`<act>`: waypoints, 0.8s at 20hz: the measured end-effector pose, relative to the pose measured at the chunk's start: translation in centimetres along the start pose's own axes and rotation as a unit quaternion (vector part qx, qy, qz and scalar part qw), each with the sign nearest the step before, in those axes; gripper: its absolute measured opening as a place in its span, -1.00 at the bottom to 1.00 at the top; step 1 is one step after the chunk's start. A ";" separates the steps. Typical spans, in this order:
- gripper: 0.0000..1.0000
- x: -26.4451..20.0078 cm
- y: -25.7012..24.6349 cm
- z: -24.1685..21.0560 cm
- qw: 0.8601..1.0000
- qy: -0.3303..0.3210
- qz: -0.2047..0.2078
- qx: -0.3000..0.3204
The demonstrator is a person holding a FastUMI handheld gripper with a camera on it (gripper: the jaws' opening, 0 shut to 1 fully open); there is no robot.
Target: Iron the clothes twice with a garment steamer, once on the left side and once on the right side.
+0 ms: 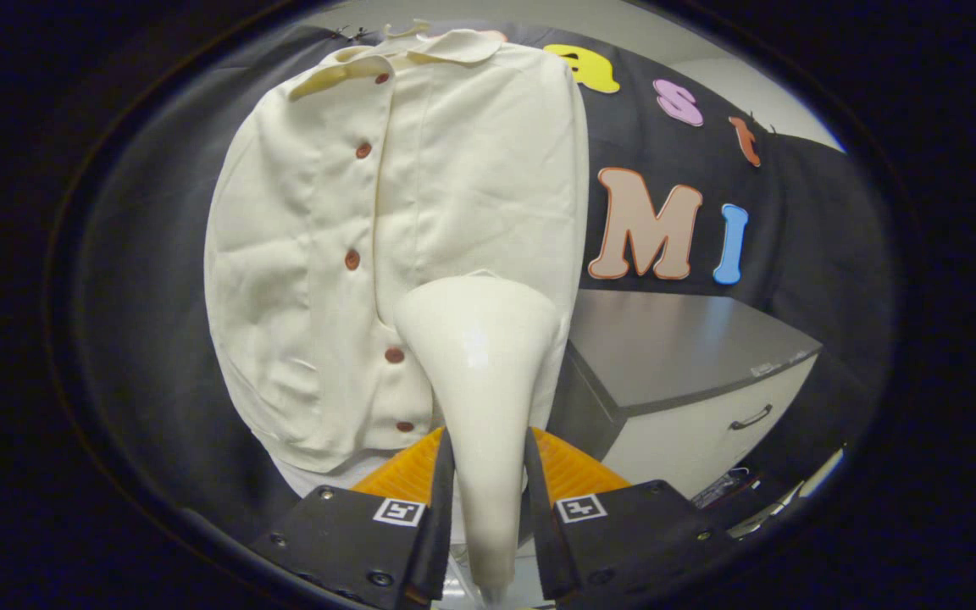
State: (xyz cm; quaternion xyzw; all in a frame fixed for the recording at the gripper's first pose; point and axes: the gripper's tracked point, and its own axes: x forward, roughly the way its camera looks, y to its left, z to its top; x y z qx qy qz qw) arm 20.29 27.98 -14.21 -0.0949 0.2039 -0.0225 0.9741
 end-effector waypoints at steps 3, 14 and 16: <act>-0.16 0.8 -0.2 -2.1 1.000 0.019 -0.003 0.002; -0.15 1.8 0.0 -9.2 0.997 0.071 -0.007 0.013; -0.15 1.8 0.3 -10.2 0.997 0.079 -0.006 0.011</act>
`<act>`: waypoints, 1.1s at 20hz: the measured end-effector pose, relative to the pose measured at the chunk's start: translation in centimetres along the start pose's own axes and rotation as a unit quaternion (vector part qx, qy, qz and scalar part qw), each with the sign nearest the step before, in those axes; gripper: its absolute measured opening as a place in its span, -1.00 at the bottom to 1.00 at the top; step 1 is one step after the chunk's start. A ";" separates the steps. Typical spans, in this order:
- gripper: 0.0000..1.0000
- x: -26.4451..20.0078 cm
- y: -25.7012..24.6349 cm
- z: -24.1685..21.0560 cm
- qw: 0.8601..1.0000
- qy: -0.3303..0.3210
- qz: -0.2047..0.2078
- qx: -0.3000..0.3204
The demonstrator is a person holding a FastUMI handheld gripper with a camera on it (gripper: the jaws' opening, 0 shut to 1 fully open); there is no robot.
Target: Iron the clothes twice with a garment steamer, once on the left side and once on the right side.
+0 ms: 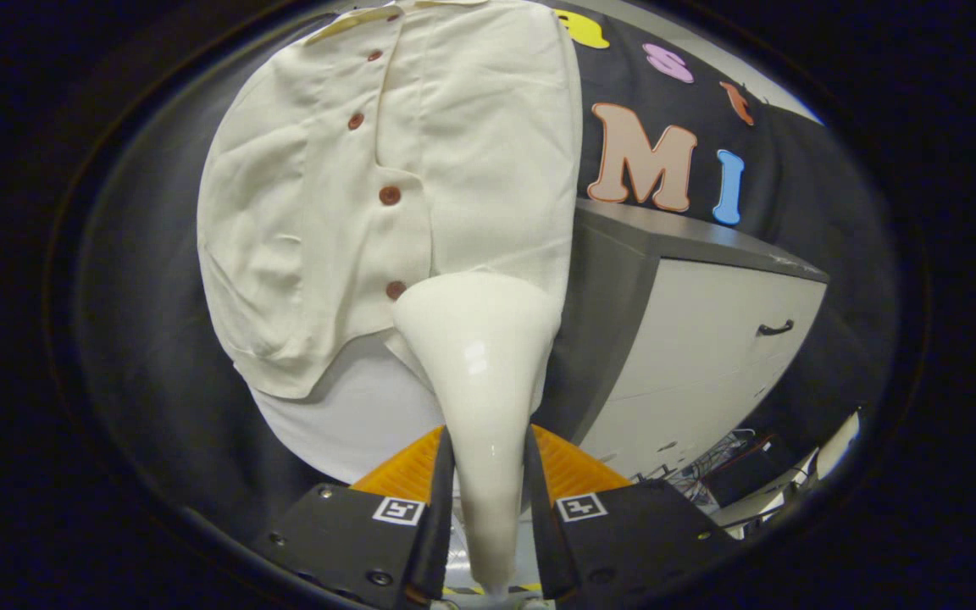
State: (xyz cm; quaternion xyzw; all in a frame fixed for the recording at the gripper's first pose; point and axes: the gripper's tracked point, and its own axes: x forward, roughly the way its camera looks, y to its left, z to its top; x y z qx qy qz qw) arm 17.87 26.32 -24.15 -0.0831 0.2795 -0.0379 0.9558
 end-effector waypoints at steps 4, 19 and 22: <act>-0.15 -0.2 0.5 -1.8 1.000 0.015 0.004 -0.005; -0.16 -7.5 -1.3 -3.8 1.000 -0.002 -0.002 -0.028; -0.16 -9.0 -1.3 -4.5 0.999 -0.001 0.003 -0.036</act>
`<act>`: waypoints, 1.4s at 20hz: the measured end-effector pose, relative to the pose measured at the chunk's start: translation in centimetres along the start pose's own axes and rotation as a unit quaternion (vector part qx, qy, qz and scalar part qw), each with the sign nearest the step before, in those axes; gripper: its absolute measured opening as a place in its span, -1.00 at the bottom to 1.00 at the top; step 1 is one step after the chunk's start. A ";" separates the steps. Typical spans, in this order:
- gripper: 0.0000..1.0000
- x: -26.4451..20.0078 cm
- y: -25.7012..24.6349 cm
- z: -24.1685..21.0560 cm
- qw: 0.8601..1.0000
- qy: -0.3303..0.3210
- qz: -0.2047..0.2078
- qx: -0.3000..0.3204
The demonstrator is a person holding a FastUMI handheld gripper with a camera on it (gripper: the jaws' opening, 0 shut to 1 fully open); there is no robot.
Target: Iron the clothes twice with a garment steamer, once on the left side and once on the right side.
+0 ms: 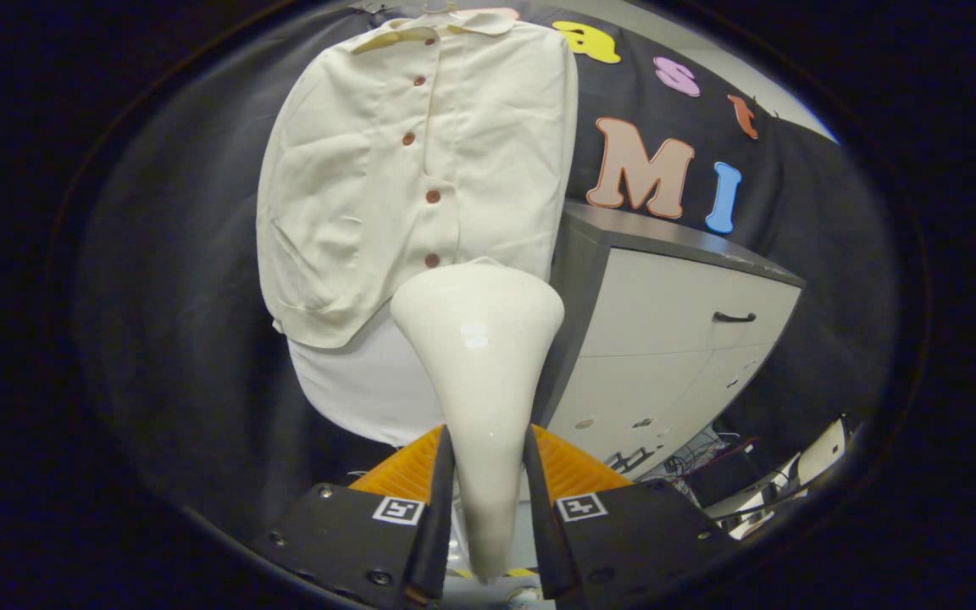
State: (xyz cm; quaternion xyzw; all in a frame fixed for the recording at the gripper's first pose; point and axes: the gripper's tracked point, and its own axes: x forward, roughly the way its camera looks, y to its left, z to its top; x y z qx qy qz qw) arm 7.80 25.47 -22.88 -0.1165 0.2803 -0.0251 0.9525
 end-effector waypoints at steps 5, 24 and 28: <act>-0.16 -2.5 0.0 0.0 1.000 -0.006 0.008 0.006; -0.16 -15.2 -6.5 8.4 0.992 -0.100 -0.015 0.071; -0.16 -17.1 -8.8 9.8 0.989 -0.121 -0.008 0.088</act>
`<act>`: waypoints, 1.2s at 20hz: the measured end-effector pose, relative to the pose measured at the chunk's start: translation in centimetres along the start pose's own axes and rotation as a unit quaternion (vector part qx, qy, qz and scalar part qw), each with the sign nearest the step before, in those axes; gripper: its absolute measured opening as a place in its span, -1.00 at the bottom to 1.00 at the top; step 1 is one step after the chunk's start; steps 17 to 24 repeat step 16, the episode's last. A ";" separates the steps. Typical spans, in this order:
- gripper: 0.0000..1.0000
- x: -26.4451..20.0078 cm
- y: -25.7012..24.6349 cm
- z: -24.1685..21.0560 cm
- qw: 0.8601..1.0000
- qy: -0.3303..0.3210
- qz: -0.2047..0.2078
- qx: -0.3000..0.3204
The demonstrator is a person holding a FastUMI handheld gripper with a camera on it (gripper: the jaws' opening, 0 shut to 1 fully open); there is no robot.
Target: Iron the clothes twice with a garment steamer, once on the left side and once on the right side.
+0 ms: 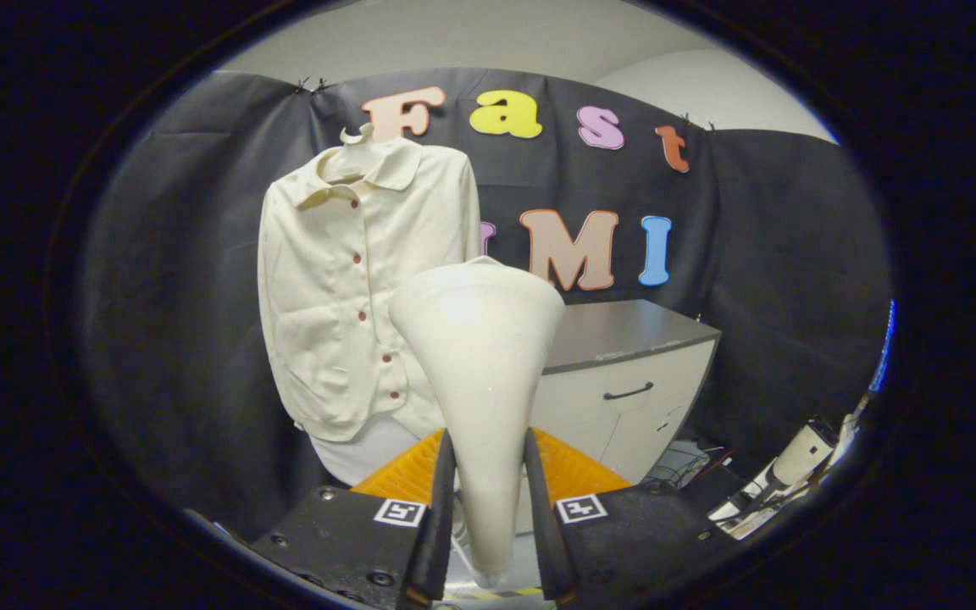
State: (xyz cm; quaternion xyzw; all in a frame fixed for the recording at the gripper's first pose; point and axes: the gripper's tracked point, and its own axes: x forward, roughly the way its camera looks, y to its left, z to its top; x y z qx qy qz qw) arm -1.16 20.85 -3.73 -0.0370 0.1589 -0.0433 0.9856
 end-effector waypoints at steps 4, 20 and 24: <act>-0.16 -0.9 -2.8 2.2 1.000 -0.024 0.013 0.004; -0.17 -0.5 -10.9 3.3 0.997 -0.050 0.064 0.003; -0.17 -0.5 -10.9 3.3 0.997 -0.050 0.064 0.003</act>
